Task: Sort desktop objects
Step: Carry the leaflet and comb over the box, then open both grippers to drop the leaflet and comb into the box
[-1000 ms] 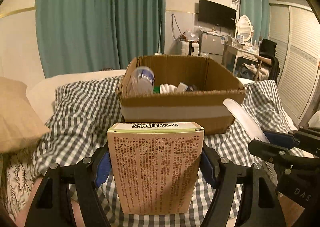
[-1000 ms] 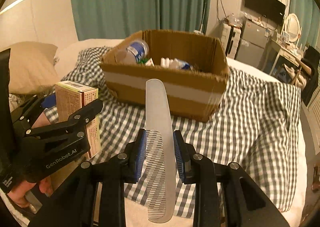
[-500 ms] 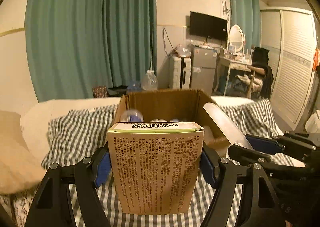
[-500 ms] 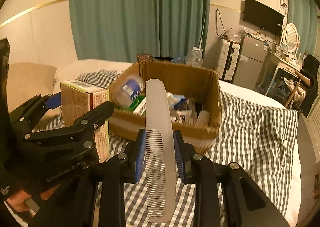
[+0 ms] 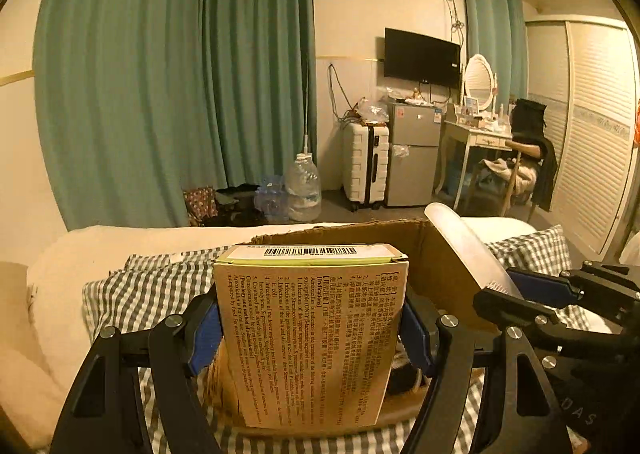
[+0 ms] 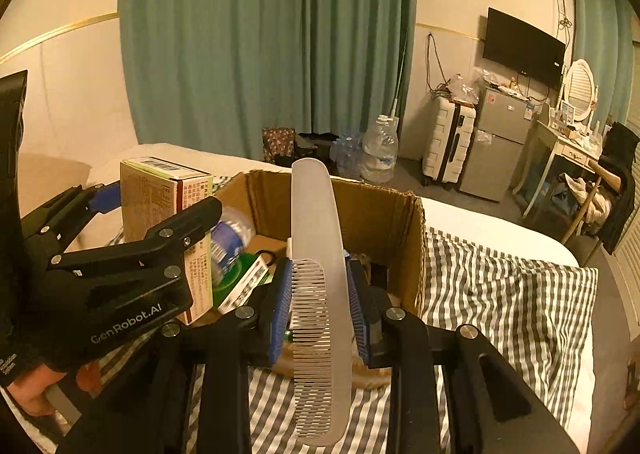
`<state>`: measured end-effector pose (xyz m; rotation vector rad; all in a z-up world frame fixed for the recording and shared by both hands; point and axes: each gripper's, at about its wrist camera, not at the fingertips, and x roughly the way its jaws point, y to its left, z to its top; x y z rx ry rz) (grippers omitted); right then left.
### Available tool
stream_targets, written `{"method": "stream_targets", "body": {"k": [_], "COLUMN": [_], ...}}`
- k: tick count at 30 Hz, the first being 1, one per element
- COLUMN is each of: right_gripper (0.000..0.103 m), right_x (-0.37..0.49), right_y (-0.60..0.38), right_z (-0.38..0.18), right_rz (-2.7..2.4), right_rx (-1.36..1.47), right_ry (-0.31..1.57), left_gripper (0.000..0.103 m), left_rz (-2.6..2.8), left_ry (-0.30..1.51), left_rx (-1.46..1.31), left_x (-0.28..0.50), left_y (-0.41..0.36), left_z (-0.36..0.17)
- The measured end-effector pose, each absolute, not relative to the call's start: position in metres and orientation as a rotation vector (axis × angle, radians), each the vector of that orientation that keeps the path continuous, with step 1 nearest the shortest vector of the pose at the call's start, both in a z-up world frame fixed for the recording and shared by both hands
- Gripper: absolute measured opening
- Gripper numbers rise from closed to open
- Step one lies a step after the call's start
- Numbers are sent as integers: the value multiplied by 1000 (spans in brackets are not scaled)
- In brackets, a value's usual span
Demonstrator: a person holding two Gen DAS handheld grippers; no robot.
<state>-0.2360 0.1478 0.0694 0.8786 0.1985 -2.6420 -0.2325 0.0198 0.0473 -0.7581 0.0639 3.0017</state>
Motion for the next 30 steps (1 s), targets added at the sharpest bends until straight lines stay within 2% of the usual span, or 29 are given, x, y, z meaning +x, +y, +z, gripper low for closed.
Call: {"method": "stream_targets", "body": {"k": [5, 20, 22, 23, 24, 30], "right_gripper": [27, 28, 40, 51, 57, 67], "right_x": [-268, -327, -329, -328, -327, -322], "right_y": [147, 152, 154, 155, 157, 171], "right_z": [58, 5, 3, 3, 4, 16], "right_rz": [-2654, -2597, -2618, -2642, -2659, -2682], "right_rx": [882, 1002, 998, 995, 992, 992], "right_ry": [232, 136, 137, 141, 140, 75], "left_gripper": [76, 77, 85, 92, 98, 99], "left_rz": [3003, 2991, 3012, 3043, 3079, 3093], "left_ry": [68, 102, 157, 189, 215, 201], "left_rx": [-786, -836, -828, -821, -807, -777], "left_x": [-261, -310, -314, -314, -313, -303], "left_y": [18, 22, 31, 34, 36, 34], "left_z": [37, -3, -5, -4, -1, 12]}}
